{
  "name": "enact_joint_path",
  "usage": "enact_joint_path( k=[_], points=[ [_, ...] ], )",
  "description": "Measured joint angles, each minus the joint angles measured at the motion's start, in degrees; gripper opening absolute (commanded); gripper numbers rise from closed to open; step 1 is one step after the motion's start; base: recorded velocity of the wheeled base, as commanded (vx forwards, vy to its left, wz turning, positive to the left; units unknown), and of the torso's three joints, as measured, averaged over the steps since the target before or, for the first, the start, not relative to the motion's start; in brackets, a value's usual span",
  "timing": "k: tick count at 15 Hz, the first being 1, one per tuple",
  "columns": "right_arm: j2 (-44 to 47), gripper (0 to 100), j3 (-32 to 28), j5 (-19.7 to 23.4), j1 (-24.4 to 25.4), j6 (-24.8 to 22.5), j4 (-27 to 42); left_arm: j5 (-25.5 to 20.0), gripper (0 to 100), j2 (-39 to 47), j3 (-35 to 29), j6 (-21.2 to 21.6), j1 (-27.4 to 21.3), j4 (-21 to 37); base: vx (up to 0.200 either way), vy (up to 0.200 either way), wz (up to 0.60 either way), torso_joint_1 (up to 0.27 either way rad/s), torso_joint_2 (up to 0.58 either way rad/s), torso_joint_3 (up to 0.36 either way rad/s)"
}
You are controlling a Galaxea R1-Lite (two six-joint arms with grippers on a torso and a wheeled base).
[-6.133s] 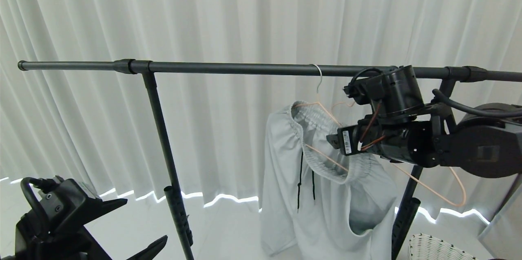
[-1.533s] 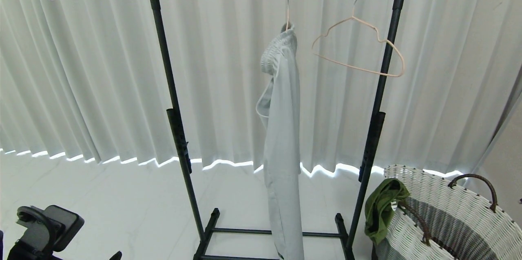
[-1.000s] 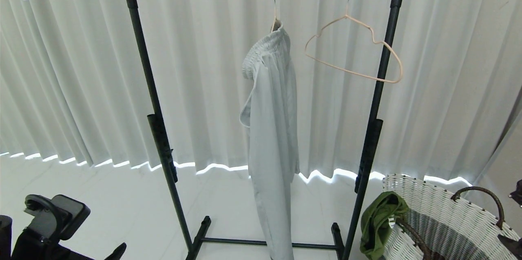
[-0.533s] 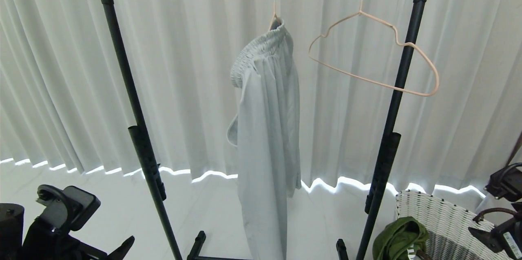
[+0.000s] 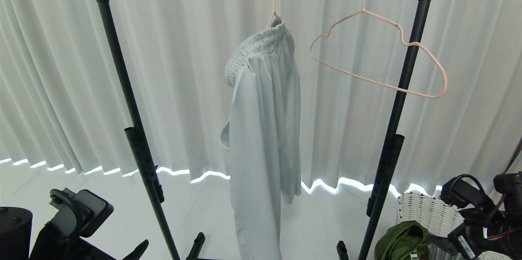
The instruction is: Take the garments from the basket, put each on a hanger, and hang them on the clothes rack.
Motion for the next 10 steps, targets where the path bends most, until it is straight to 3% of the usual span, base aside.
enact_joint_path(
  k=[3, 7, 8, 10],
  points=[
    [8.98, 100, 1.27, -0.13, 0.28, -0.02, -10.83, -3.63, 100, -1.91, 0.57, 0.41, -1.3, 0.07, 0.0, 0.0, 0.0, 0.0, 0.0, 0.0],
    [19.32, 100, 0.94, -3.68, -0.35, 0.49, -22.98, -4.1, 100, -3.54, 0.94, 0.61, -1.57, 0.07, 0.0, 0.0, 0.0, 0.0, 0.0, 0.0],
    [20.93, 0, 0.77, -3.96, -0.44, 0.99, -25.03, -4.07, 100, -3.78, 0.94, 0.61, -1.57, 0.07, 0.0, 0.0, 0.0, 0.0, 0.0, 0.0],
    [23.3, 0, 0.8, -4.01, -0.52, 1.4, -26.67, -4.1, 100, -4.19, 0.94, 0.61, -1.62, 0.07, 0.0, 0.0, 0.0, 0.0, 0.0, 0.0]
  ],
)
